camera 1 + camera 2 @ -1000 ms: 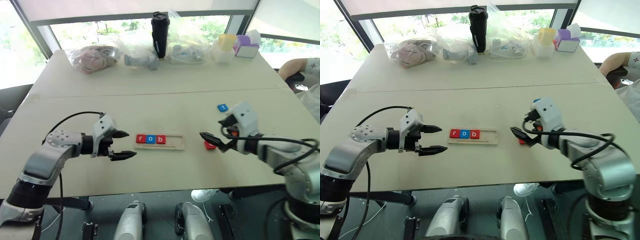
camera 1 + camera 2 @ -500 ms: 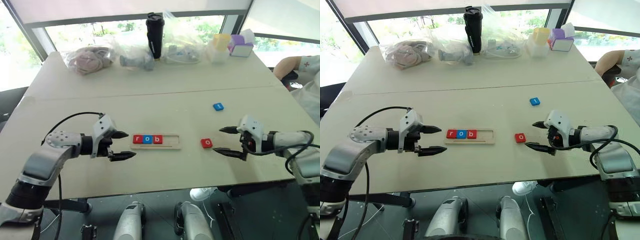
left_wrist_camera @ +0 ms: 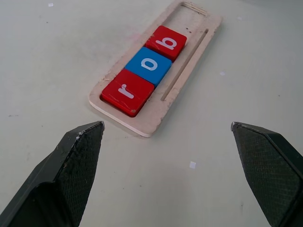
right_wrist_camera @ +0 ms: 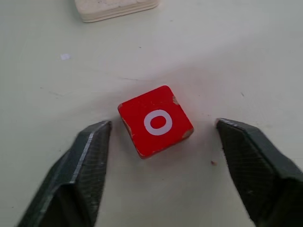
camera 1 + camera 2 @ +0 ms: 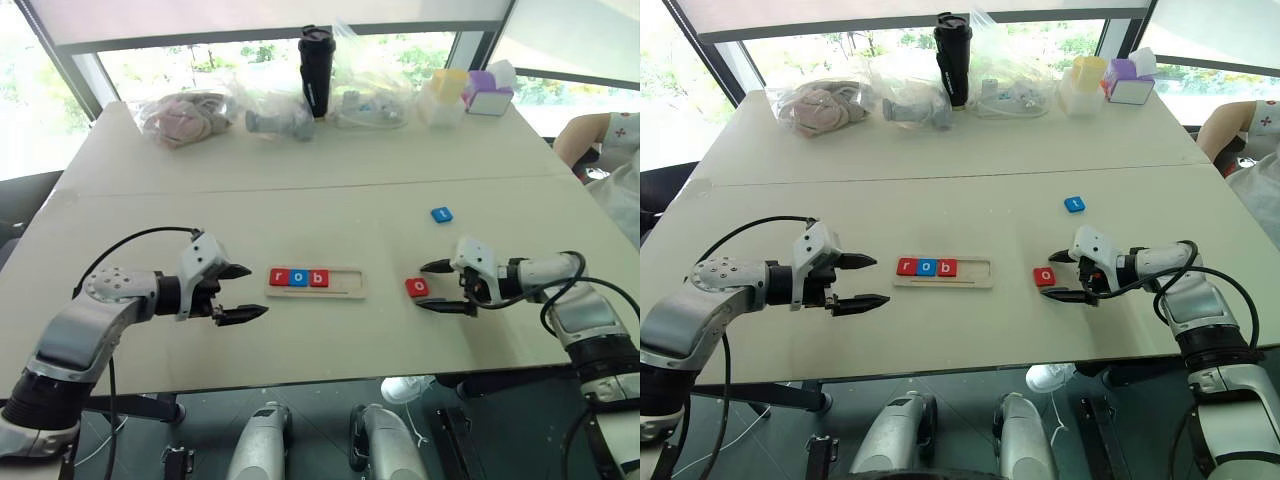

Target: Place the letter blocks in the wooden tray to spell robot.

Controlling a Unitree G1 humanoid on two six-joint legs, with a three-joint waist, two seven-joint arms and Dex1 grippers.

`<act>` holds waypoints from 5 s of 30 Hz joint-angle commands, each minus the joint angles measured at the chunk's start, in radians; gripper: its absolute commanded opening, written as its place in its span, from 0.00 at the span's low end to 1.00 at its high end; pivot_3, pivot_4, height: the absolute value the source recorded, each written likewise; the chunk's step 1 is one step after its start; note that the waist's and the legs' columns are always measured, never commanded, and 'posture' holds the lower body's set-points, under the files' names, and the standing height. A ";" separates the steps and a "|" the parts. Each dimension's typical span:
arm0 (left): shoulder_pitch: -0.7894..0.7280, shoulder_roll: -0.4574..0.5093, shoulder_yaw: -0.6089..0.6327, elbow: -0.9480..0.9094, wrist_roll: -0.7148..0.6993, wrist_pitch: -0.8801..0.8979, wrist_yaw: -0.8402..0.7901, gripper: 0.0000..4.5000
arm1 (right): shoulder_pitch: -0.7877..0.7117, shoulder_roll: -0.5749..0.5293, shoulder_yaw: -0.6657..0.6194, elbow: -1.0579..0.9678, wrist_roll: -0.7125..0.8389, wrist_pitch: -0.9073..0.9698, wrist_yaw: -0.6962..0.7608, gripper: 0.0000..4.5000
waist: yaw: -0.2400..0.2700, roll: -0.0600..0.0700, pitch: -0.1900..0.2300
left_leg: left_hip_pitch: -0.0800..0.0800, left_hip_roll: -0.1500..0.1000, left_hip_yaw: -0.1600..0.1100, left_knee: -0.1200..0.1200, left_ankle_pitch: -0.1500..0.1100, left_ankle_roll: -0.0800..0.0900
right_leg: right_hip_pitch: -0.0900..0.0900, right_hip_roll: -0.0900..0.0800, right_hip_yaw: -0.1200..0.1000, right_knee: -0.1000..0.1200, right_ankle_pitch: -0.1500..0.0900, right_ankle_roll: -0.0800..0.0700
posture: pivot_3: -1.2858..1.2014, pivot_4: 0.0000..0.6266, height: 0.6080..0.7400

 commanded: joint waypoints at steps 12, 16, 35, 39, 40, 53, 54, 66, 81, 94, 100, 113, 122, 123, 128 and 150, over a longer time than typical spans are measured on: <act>-0.003 0.002 0.021 -0.022 -0.011 -0.013 0.002 1.00 | -0.026 0.018 -0.030 -0.234 0.067 0.157 -0.016 0.26 | -0.002 0.000 0.000 | 0.000 0.001 0.000 0.000 0.000 0.000 | 0.000 0.001 0.000 0.001 0.000 0.000 | 0.52 0.24 1.00; -0.010 0.005 0.021 -0.027 -0.020 -0.008 -0.008 1.00 | -0.049 0.053 0.011 -0.333 0.058 0.209 -0.040 0.26 | 0.000 0.000 0.000 | 0.001 0.002 0.000 0.000 0.000 0.000 | 0.000 0.002 0.000 0.002 0.000 0.000 | 0.52 0.24 1.00; 0.032 -0.011 0.031 -0.069 -0.038 0.003 0.040 1.00 | -0.243 0.239 0.232 -0.154 -0.136 0.182 -0.110 0.26 | -0.001 0.000 0.000 | 0.001 0.002 0.000 0.001 0.000 0.000 | -0.001 0.003 0.000 0.003 0.001 -0.001 | 0.52 0.24 1.00; 0.037 -0.014 0.032 -0.071 -0.040 0.004 0.048 1.00 | -0.257 0.259 0.236 -0.144 -0.142 0.179 -0.105 0.26 | -0.001 0.000 0.000 | 0.001 0.002 0.000 0.001 0.000 0.000 | 0.000 0.003 0.001 0.003 0.001 -0.001 | 0.52 0.24 1.00; 0.038 -0.014 0.033 -0.071 -0.040 0.004 0.049 1.00 | -0.259 0.262 0.237 -0.145 -0.143 0.179 -0.105 0.26 | -0.001 0.000 0.000 | 0.001 0.002 0.000 0.001 0.000 0.000 | 0.000 0.003 0.001 0.003 0.001 -0.001 | 0.52 0.24 1.00; 0.042 -0.011 0.025 -0.069 -0.043 0.000 0.063 1.00 | -0.256 0.290 0.253 -0.142 -0.157 0.180 -0.104 0.26 | -0.002 0.000 0.000 | 0.001 0.002 0.000 0.001 0.000 0.000 | 0.000 0.003 0.001 0.004 0.001 -0.001 | 0.52 0.24 1.00; 0.043 -0.011 0.024 -0.069 -0.043 -0.001 0.063 1.00 | -0.257 0.291 0.251 -0.142 -0.157 0.181 -0.106 0.26 | -0.002 0.000 0.000 | 0.001 0.002 0.000 0.001 0.000 0.000 | 0.000 0.003 0.001 0.004 0.001 -0.001 | 0.52 0.24 1.00; 0.041 -0.016 0.018 -0.066 -0.041 -0.004 0.065 1.00 | -0.263 0.278 0.235 -0.157 -0.151 0.189 -0.105 0.26 | -0.002 0.000 0.000 | 0.001 0.002 0.000 0.001 0.000 0.000 | 0.000 0.003 0.001 0.005 0.001 -0.001 | 0.52 0.24 1.00; 0.041 -0.017 0.016 -0.066 -0.040 -0.004 0.066 1.00 | -0.263 0.290 0.245 -0.144 -0.157 0.190 -0.115 0.26 | -0.002 0.000 0.000 | 0.001 0.002 0.000 0.001 0.000 0.000 | 0.000 0.003 0.001 0.005 0.001 -0.001 | 0.52 0.24 1.00; 0.036 -0.022 0.011 -0.061 -0.038 -0.009 0.067 1.00 | -0.300 0.299 0.122 -0.245 -0.049 0.257 -0.141 0.89 | -0.002 0.000 0.000 | 0.001 0.002 0.000 0.001 0.000 0.000 | -0.001 0.003 0.001 0.005 0.001 -0.001 | 0.52 0.24 1.00; 0.053 -0.018 0.043 -0.089 -0.064 0.006 0.072 1.00 | -0.318 0.332 -0.153 -0.292 0.117 0.469 -0.360 0.89 | 0.003 0.000 0.000 | 0.001 0.002 0.000 0.001 0.000 -0.001 | -0.001 0.003 0.001 0.005 0.003 -0.004 | 0.52 0.24 1.00; -0.014 -0.035 0.037 -0.077 -0.119 0.049 0.069 1.00 | -0.252 0.344 -0.264 -0.001 -0.064 0.476 -0.908 0.89 | -0.015 0.000 0.000 | 0.002 0.003 0.001 0.000 0.001 0.000 | -0.001 0.004 0.002 0.005 0.003 -0.004 | 0.52 0.24 1.00; -0.016 -0.032 0.030 -0.073 -0.099 0.044 0.071 1.00 | -0.401 0.381 -0.268 0.465 -0.086 0.235 -0.993 0.89 | -0.029 0.000 0.000 | 0.003 0.003 0.002 -0.001 0.001 0.000 | -0.001 0.006 0.006 0.004 0.005 -0.003 | 0.52 0.24 1.00; -0.014 -0.032 0.031 -0.073 -0.098 0.044 0.072 1.00 | -0.413 0.383 -0.264 0.498 -0.090 0.216 -0.994 0.89 | -0.030 0.000 0.000 | 0.003 0.003 0.002 -0.001 0.001 0.000 | -0.001 0.006 0.006 0.004 0.005 -0.003 | 0.52 0.24 1.00; 0.009 -0.033 0.038 -0.088 -0.098 0.043 0.082 1.00 | -0.454 0.401 -0.264 0.585 -0.083 0.168 -0.980 0.89 | -0.030 0.000 0.000 | 0.005 0.004 0.002 -0.001 0.001 0.000 | 0.000 0.007 0.007 0.005 0.005 -0.002 | 0.52 0.24 1.00; 0.022 -0.026 0.023 -0.081 -0.101 0.028 0.066 1.00 | 0.060 0.508 -0.367 -0.782 0.035 1.003 -1.160 0.26 | -0.025 0.000 -0.001 | 0.007 0.005 0.003 -0.004 0.000 0.000 | -0.001 0.008 0.010 0.008 0.004 0.000 | 0.52 0.24 1.00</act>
